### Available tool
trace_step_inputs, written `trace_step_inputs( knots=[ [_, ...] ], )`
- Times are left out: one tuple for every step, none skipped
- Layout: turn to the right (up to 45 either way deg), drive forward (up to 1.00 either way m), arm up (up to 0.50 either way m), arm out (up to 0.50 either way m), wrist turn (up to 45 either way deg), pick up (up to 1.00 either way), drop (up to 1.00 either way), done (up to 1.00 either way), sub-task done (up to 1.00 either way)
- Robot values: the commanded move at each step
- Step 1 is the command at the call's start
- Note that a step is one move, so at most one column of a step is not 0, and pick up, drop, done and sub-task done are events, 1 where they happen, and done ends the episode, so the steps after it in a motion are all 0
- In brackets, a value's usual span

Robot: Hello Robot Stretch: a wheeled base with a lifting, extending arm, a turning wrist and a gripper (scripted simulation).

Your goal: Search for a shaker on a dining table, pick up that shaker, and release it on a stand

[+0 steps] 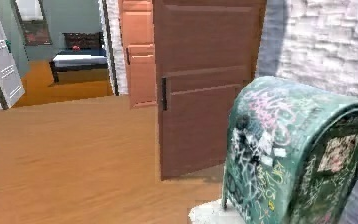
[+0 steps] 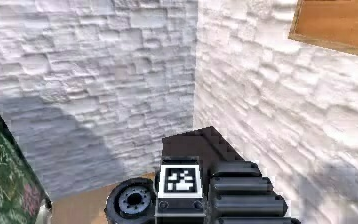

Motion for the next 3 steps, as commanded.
trace_step_inputs(
  knots=[
    [-45.0,0.0,0.0,0.0,0.0,0.0,0.0,0.0,0.0],
    [-3.0,0.0,0.0,0.0,0.0,0.0,0.0,0.0,0.0],
    [45.0,0.0,0.0,0.0,0.0,0.0,0.0,0.0,0.0]
  ],
)
